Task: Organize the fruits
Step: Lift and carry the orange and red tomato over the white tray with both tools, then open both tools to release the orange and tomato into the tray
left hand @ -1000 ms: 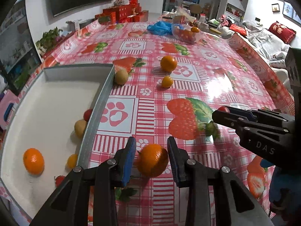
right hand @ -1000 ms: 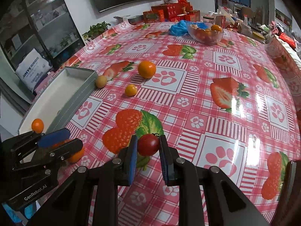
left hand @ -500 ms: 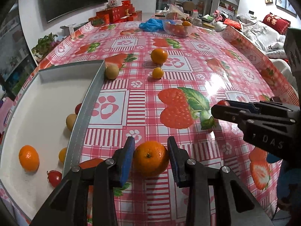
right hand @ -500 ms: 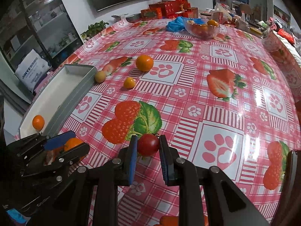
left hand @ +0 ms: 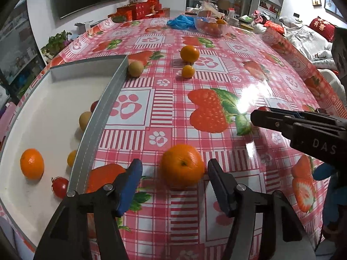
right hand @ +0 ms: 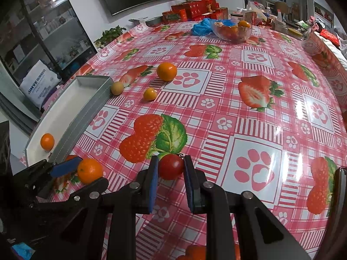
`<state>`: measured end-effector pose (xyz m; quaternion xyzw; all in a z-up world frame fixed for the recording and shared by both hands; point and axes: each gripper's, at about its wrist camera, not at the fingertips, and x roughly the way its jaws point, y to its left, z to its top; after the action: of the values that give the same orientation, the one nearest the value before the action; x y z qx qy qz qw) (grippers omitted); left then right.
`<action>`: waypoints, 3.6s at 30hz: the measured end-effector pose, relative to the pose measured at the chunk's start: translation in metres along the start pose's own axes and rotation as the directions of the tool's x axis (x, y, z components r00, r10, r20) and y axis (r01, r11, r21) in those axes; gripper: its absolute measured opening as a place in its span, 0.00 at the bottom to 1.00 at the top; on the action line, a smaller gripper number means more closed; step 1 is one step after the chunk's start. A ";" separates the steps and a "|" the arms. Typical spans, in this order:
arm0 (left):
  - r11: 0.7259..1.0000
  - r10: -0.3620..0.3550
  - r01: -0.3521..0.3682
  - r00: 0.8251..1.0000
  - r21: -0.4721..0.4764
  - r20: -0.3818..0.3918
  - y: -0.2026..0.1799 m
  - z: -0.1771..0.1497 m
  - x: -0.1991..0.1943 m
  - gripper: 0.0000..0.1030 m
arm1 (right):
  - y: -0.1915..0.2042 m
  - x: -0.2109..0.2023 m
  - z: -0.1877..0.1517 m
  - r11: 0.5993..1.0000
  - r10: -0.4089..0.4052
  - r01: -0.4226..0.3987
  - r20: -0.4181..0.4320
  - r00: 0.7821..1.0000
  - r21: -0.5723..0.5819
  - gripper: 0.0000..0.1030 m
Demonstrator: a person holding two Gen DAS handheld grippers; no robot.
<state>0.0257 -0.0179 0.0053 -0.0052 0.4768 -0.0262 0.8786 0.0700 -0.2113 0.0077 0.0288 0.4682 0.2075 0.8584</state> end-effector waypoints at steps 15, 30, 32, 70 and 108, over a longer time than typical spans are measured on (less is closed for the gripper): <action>1.000 -0.026 0.026 0.999 -0.010 -0.020 -0.001 0.005 0.001 0.38 | -0.003 -0.003 -0.001 1.000 0.000 0.000 0.004 1.000 0.002 0.24; 0.998 -0.039 0.042 0.997 -0.054 0.061 0.022 0.024 -0.037 0.38 | 0.026 -0.008 0.009 0.998 -0.004 0.004 0.009 1.000 -0.055 0.24; 0.997 -0.037 0.042 0.997 -0.066 0.074 0.029 0.026 -0.043 0.38 | 0.033 -0.008 0.011 0.998 -0.003 0.004 0.010 1.000 -0.070 0.24; 0.966 0.153 -0.124 0.982 -0.226 0.115 0.173 0.020 -0.048 0.38 | 0.195 0.049 0.065 0.948 0.093 -0.116 -0.092 0.991 -0.295 0.24; 0.947 0.198 -0.181 0.979 -0.264 0.040 0.190 0.015 -0.030 0.52 | 0.186 0.058 0.075 0.961 0.135 -0.160 -0.124 0.983 -0.227 0.78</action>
<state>0.0303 0.1733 0.0320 -0.0750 0.4454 0.1211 0.8839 0.0973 -0.0087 0.0488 -0.0495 0.4823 0.3263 0.8114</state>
